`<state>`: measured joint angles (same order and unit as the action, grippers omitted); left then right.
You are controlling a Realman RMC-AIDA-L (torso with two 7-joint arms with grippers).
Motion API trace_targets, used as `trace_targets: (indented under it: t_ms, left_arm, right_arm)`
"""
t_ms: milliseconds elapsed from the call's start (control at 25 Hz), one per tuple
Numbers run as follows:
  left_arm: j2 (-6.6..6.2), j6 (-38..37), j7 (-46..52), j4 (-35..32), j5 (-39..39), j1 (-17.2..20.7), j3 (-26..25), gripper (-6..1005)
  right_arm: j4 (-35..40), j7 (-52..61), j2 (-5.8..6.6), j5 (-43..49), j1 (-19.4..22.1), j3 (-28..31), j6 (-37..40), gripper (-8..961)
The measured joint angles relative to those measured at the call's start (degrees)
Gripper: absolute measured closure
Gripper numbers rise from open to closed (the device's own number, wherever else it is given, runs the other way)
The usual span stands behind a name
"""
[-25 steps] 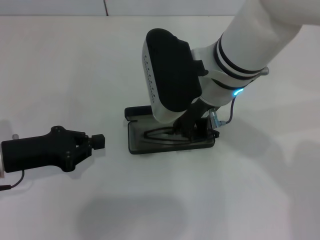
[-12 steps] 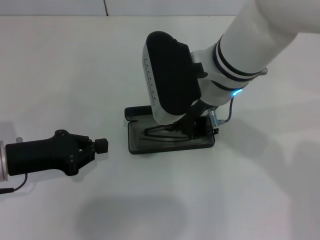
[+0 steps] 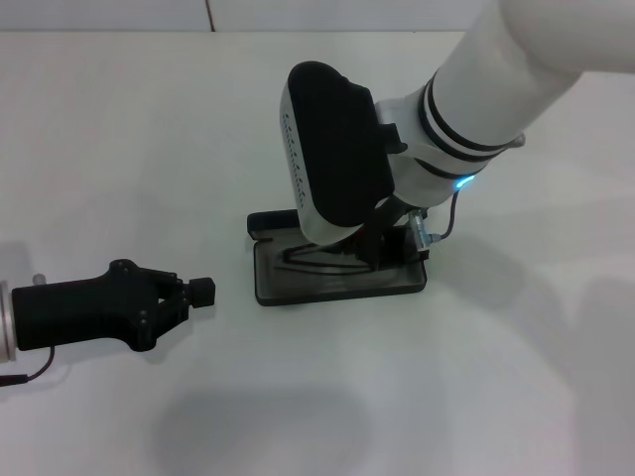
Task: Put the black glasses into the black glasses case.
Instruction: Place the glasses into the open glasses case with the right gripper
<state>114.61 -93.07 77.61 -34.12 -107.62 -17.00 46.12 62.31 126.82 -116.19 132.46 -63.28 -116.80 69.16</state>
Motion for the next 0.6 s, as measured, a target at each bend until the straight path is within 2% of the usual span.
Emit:
trace_targets:
  t_ms: [600]
  left_arm:
    - [0.22, 0.18, -0.18, -0.25, -0.96, 0.12, 0.27, 987]
  right_arm:
    - [-0.55, 0.11, 0.00, -0.02, 0.33, -1.47, -2.94, 885]
